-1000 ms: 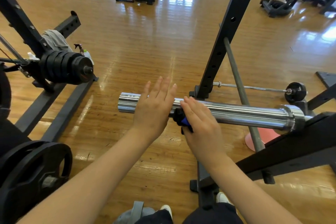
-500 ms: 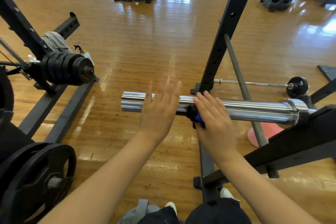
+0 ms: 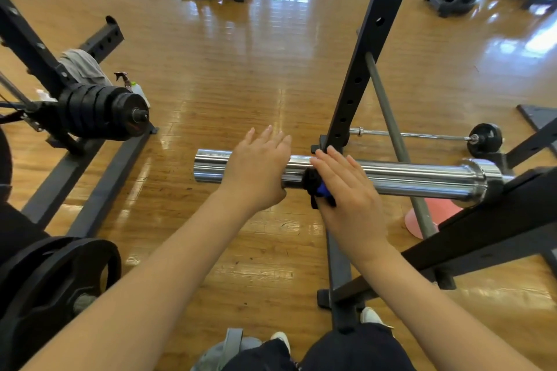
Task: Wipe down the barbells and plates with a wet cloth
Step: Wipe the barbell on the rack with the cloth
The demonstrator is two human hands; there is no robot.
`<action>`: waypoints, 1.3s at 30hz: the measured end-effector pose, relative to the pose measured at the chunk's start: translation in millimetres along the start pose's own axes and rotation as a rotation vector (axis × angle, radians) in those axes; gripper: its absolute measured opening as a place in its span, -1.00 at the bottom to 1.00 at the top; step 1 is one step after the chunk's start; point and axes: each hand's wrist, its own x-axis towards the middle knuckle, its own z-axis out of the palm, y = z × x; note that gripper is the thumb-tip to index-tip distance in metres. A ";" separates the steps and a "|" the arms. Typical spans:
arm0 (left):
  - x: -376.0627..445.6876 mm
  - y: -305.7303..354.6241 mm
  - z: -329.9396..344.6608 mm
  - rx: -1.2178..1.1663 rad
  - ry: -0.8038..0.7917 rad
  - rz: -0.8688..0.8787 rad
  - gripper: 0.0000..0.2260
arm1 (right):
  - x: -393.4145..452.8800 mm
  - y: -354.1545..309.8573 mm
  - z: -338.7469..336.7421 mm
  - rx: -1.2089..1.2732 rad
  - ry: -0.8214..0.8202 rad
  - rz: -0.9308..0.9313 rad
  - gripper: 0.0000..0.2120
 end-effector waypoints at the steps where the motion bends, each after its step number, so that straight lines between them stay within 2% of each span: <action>1: -1.3 0.2 0.3 -0.003 0.011 -0.003 -0.25 | 3.9 -6.0 2.9 0.024 0.000 -0.016 -0.61; 8: -3.9 -0.3 1.6 -0.044 0.049 -0.006 -0.34 | 0.7 -0.1 16.9 -0.045 -0.054 -0.107 -0.50; 11: -8.4 1.5 3.9 0.009 0.069 -0.015 -0.26 | -6.2 10.7 9.0 -0.038 -0.018 -0.106 -0.51; 13: -15.0 2.7 8.2 0.073 0.140 -0.034 -0.20 | -11.3 17.6 3.7 -0.047 0.011 -0.115 -0.56; 16: -22.4 7.0 19.2 0.100 0.243 -0.078 -0.12 | -14.9 21.0 -3.8 -0.044 0.014 -0.066 -0.52; 18: -22.1 9.6 20.5 0.099 0.304 -0.080 -0.20 | -12.8 16.6 -7.7 -0.011 0.037 -0.008 -0.48; 21: -16.3 9.7 21.2 0.105 0.337 -0.052 -0.46 | -9.1 9.5 -7.5 0.062 0.120 -0.034 -0.55; 23: -13.2 7.7 11.9 0.102 0.258 -0.048 -0.42 | -4.5 5.2 -2.3 0.090 0.113 -0.064 -0.59; 27: 4.1 -4.0 -6.0 0.020 -0.121 0.029 -0.31 | 10.6 -1.7 10.2 -0.032 -0.020 -0.032 -0.50; 28: 8.1 -5.8 -10.3 -0.015 -0.175 0.029 -0.28 | 12.8 -2.1 10.9 -0.073 -0.042 -0.027 -0.48; 32: 10.5 -6.8 -10.2 -0.051 -0.181 0.043 -0.24 | 13.0 -5.2 5.6 -0.117 -0.081 0.022 -0.41; 35: 9.3 -4.6 -10.8 -0.033 -0.182 0.022 -0.27 | 9.5 -7.6 4.7 -0.060 -0.058 0.032 -0.52; 39: 8.8 -3.6 -12.6 -0.045 -0.187 0.025 -0.26 | 11.0 -2.7 1.5 0.174 0.066 0.061 -0.62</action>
